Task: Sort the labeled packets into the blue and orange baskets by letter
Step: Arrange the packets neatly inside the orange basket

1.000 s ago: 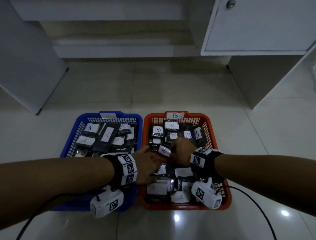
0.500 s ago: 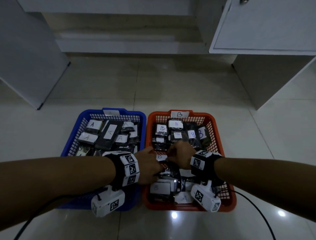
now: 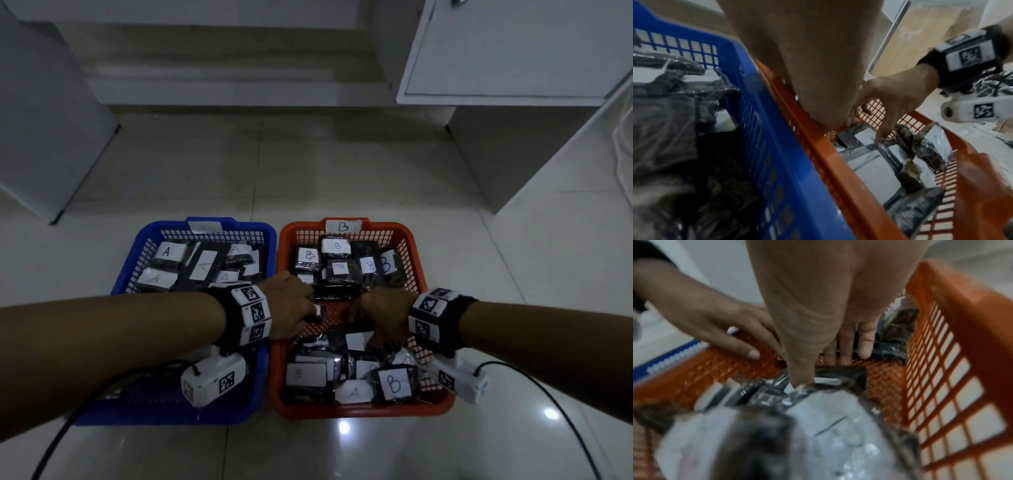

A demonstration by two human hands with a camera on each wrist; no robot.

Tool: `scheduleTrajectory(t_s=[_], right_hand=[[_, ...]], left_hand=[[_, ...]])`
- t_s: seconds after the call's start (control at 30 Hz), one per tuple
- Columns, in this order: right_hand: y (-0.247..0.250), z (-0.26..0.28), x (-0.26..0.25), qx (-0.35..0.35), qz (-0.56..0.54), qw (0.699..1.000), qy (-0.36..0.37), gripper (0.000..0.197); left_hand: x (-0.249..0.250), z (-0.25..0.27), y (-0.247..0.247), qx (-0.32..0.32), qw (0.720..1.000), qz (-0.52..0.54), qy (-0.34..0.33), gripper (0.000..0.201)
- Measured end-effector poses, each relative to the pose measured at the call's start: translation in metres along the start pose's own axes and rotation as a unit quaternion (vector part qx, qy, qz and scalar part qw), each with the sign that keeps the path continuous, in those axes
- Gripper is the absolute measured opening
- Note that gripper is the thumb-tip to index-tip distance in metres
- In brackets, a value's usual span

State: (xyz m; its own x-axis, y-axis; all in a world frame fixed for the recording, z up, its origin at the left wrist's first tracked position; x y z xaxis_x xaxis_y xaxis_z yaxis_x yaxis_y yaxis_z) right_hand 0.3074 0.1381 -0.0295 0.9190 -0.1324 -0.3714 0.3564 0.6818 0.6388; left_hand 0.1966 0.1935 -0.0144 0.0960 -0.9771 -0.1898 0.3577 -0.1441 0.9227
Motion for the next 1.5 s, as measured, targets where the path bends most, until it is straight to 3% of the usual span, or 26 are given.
scheduleTrajectory(t_s=[0.13, 0.37, 0.53, 0.67, 0.87, 1.17, 1.33, 1.43, 1.5], right_hand=[[0.002, 0.003, 0.006, 0.041, -0.096, 0.994, 0.003, 0.040], [0.038, 0.015, 0.032, 0.253, -0.175, 0.951, 0.006, 0.012], [0.039, 0.022, 0.042, 0.313, -0.185, 0.931, -0.013, 0.014], [0.043, 0.030, 0.046, 0.325, -0.180, 0.928, 0.002, 0.005], [0.052, 0.039, 0.043, 0.321, -0.123, 0.938, 0.048, 0.012], [0.049, 0.026, 0.041, 0.267, -0.211, 0.940, 0.031, 0.011], [0.045, 0.025, 0.033, 0.297, -0.141, 0.944, 0.026, 0.005], [0.051, 0.031, 0.017, 0.272, -0.035, 0.960, 0.064, 0.004], [0.042, 0.031, 0.013, 0.218, -0.005, 0.973, 0.076, 0.011]], left_hand=[[0.004, -0.003, -0.005, -0.017, 1.000, -0.012, 0.003, 0.035], [0.006, 0.002, -0.006, -0.022, 1.000, -0.005, 0.003, 0.035], [0.014, 0.001, 0.000, -0.022, 0.999, 0.040, -0.018, 0.033], [0.029, 0.000, -0.003, -0.031, 0.997, 0.059, -0.048, 0.028], [0.021, -0.004, -0.008, -0.076, 0.992, 0.084, -0.064, 0.025], [0.025, -0.003, -0.008, -0.033, 0.995, 0.080, -0.047, 0.026], [0.025, -0.004, -0.009, -0.051, 0.995, 0.070, -0.047, 0.026], [0.023, -0.006, -0.005, -0.038, 0.994, 0.092, -0.040, 0.030], [0.024, -0.006, -0.004, -0.037, 0.990, 0.125, -0.044, 0.033]])
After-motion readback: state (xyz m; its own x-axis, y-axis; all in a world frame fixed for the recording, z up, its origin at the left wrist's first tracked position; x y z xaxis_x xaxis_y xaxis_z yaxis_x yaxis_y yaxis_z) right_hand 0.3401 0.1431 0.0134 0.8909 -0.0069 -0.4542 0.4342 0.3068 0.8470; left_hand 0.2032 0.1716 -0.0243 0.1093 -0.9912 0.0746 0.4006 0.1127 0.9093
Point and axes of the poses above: each hand's wrist, its own z-axis away from the middle knuckle, its own y-axis out of the back of the hand, x = y × z, the point moved 9 cm from there along -z, towards the middle knuckle, and after that the axes turned 10 degrees about -z, right-handed, at the moved point
